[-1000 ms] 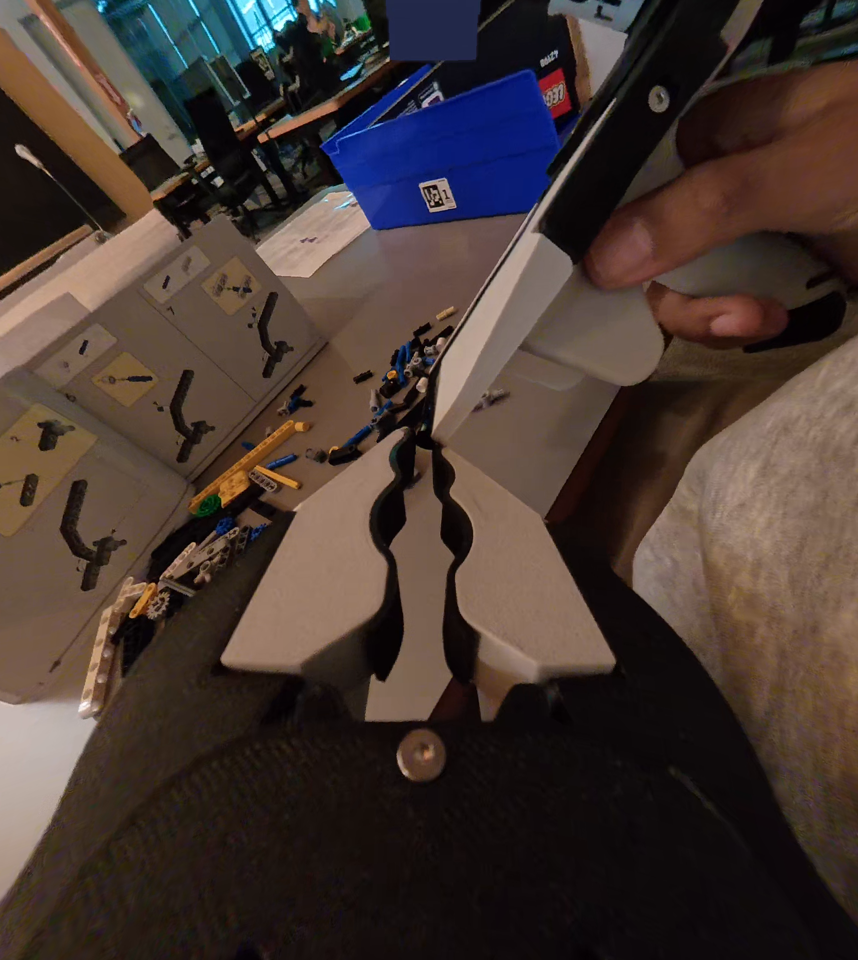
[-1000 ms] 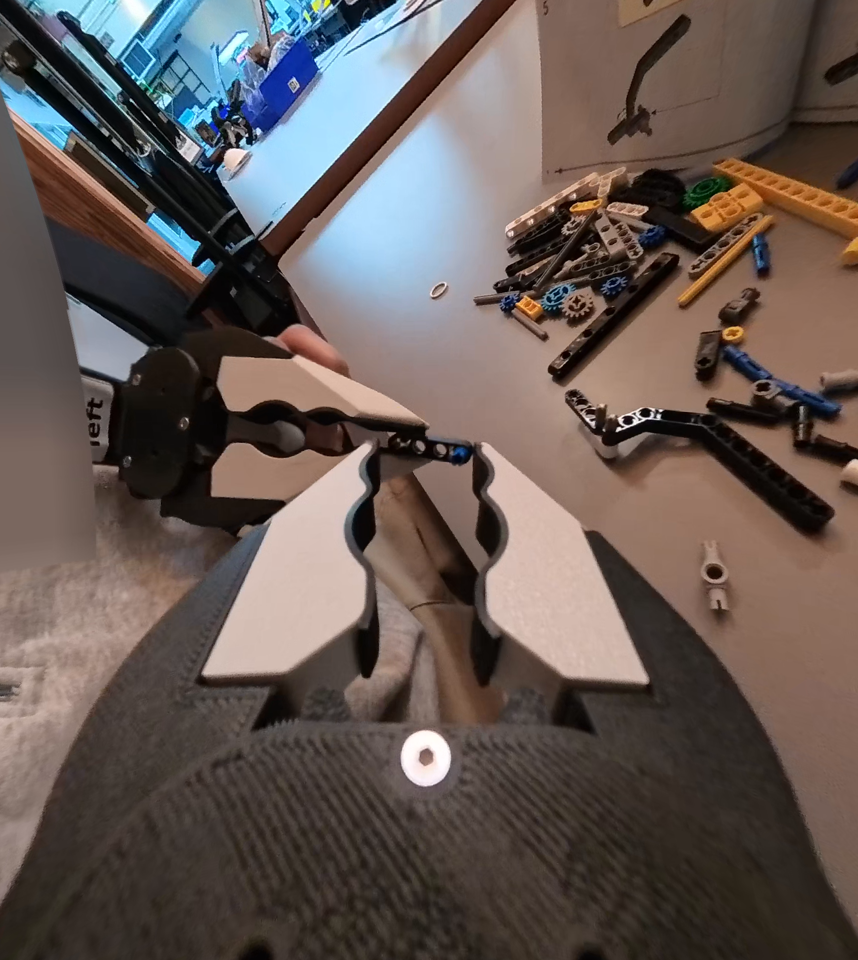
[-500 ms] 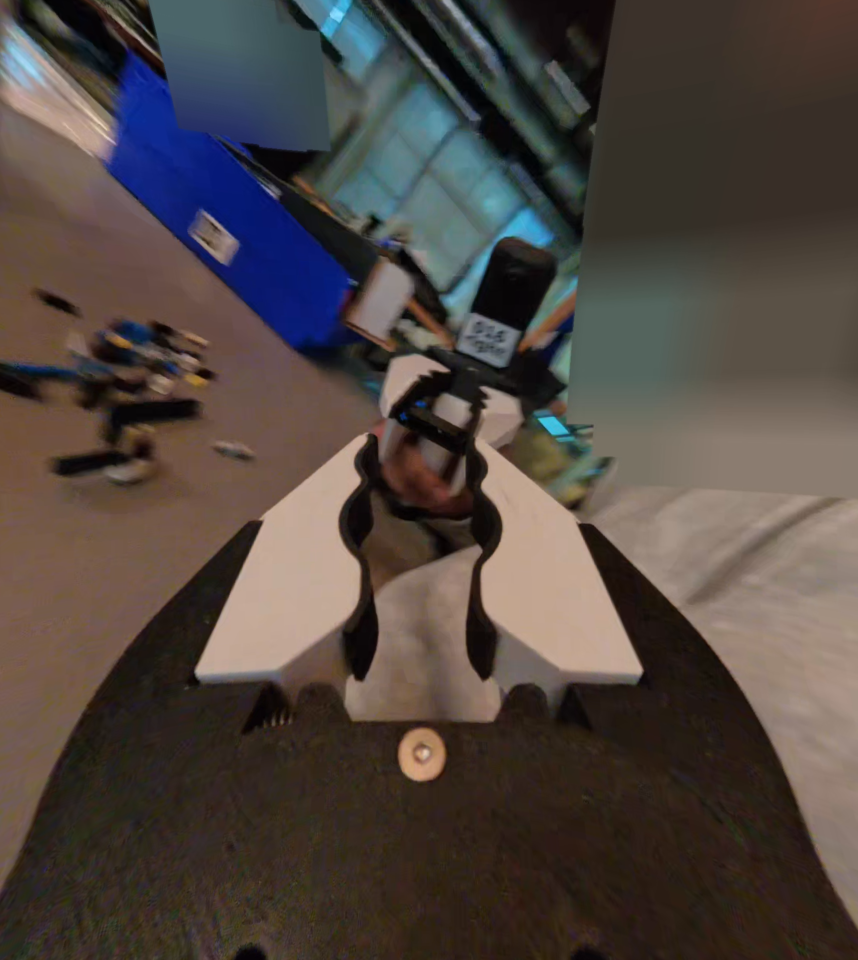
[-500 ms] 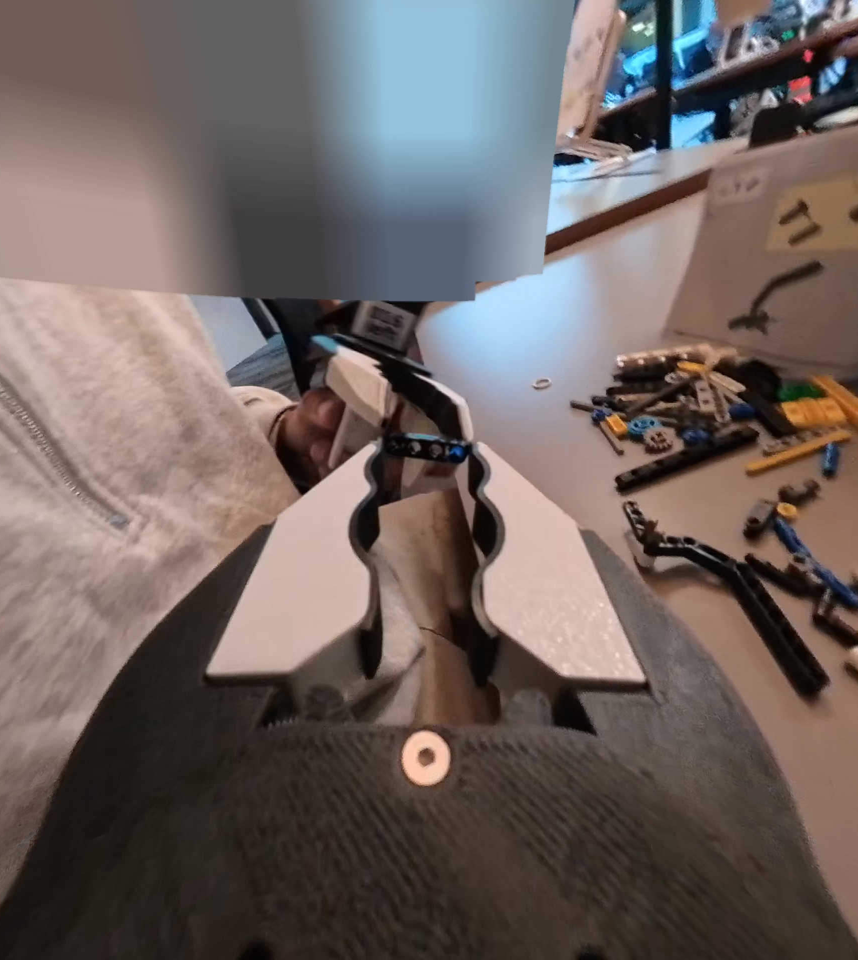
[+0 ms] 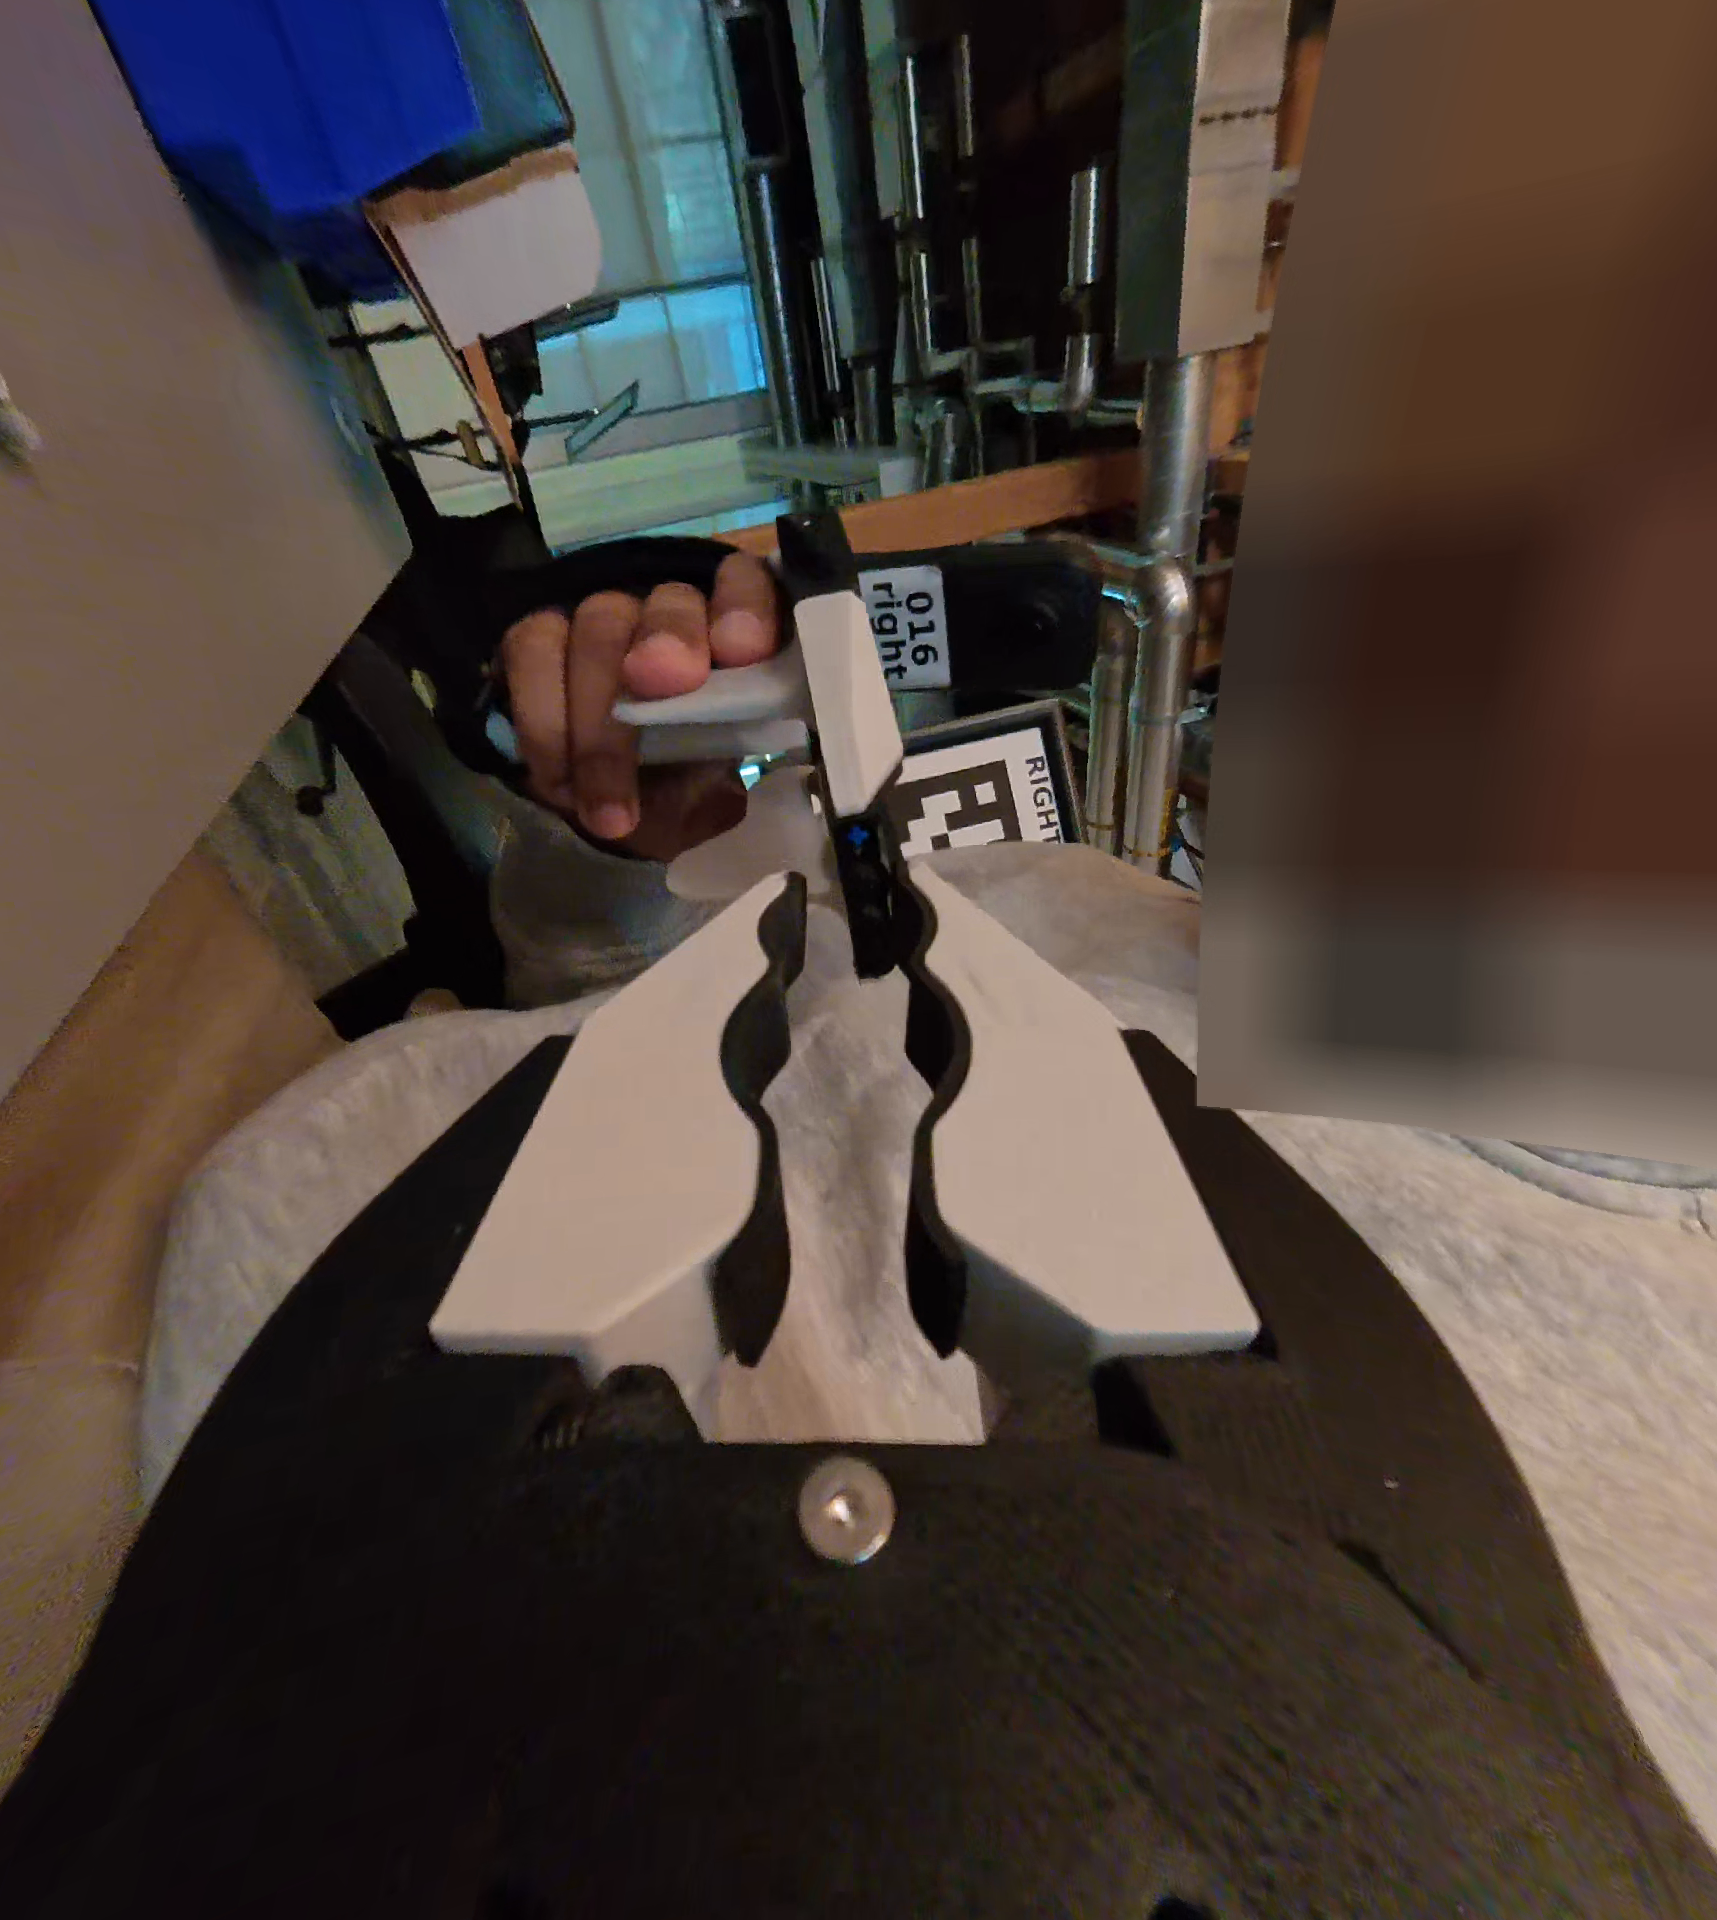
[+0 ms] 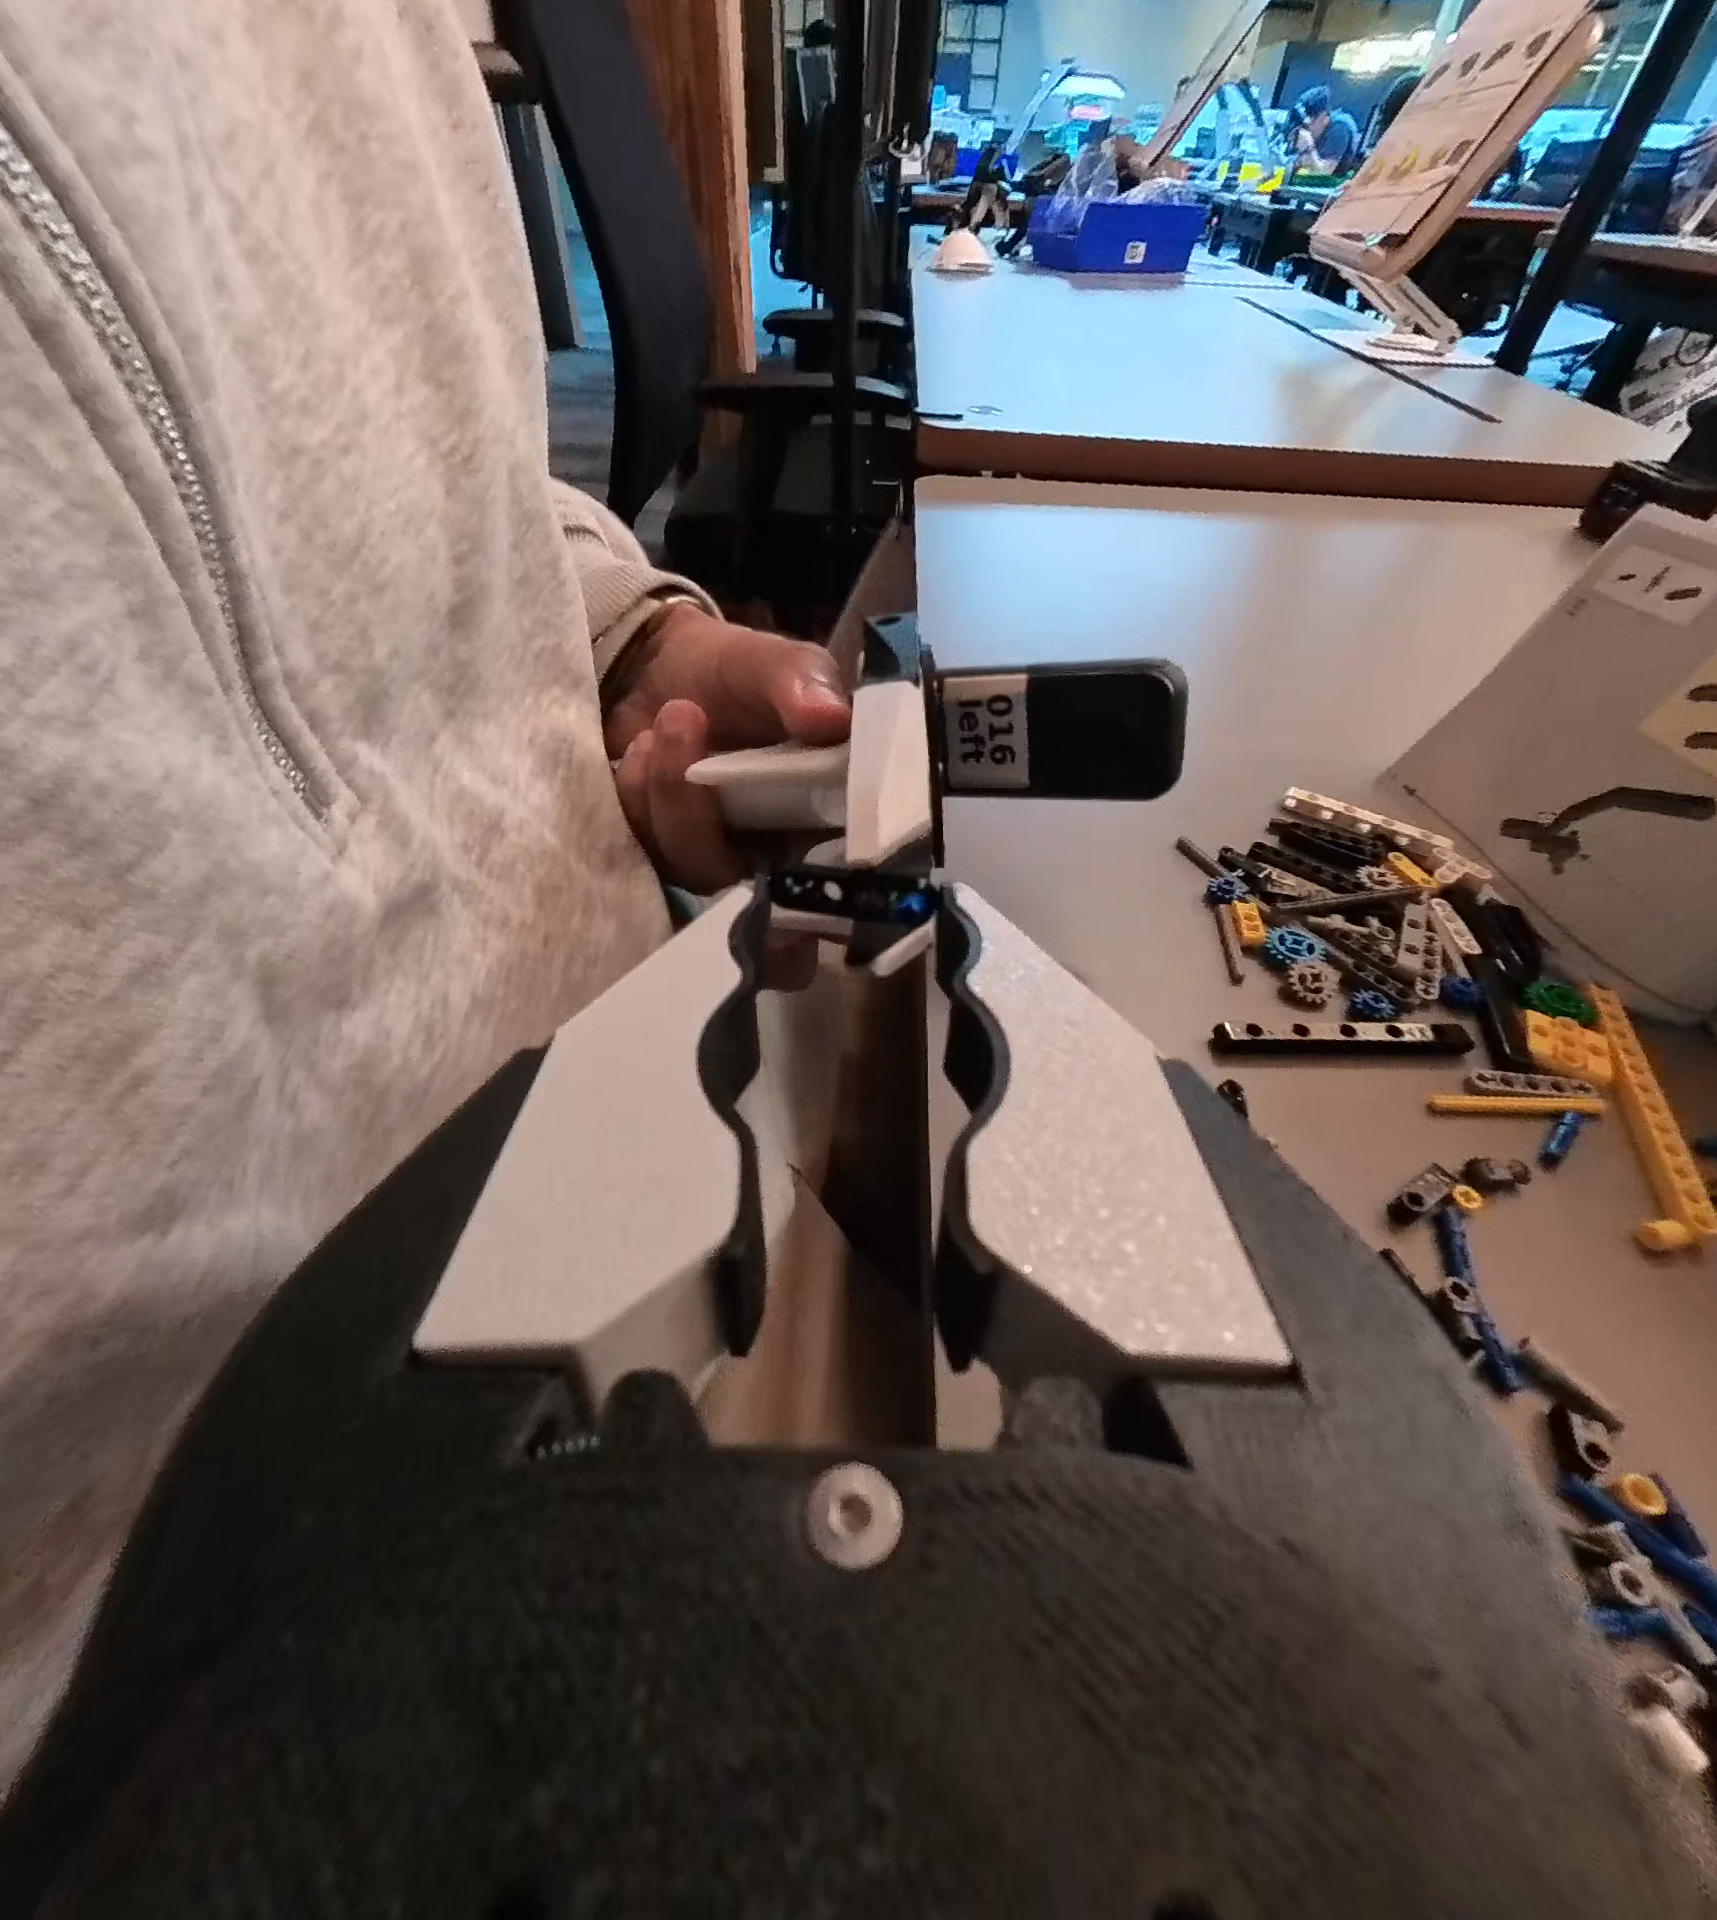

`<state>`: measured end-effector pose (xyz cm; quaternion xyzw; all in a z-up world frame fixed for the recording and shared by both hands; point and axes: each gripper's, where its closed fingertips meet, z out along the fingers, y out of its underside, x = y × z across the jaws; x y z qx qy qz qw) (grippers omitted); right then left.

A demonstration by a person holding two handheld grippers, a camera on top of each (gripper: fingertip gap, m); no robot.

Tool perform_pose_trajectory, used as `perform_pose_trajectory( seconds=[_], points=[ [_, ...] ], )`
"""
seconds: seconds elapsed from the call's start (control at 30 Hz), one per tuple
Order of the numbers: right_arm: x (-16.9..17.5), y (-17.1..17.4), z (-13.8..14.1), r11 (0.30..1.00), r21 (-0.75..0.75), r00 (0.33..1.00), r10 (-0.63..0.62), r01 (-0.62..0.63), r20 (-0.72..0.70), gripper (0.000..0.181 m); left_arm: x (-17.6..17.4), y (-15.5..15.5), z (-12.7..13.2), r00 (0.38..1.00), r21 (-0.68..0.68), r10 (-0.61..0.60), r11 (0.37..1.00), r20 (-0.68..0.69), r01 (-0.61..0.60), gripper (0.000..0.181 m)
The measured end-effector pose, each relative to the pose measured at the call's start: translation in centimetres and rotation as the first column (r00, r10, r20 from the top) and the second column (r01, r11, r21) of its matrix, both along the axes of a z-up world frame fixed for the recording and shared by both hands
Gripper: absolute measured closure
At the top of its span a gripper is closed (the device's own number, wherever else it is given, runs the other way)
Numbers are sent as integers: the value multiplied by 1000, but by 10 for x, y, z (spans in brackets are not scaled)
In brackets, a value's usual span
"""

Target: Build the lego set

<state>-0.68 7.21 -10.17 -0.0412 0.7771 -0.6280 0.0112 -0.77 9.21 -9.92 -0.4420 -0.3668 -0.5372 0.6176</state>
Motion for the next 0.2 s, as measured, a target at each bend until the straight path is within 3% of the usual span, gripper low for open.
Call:
perform_pose_trajectory(
  seconds=[0.03, 0.2],
  points=[
    [1, 0, 0, 1000, 4, 1000, 8, -8, -5, 151, 1, 0, 1, 1000, 7, -9, 1000, 4, 9, 166],
    [2, 1, 0, 1000, 6, 1000, 25, -25, -2, 151, 2, -1, 3, 999, 41, -23, 999, 24, 22, 174]
  ],
)
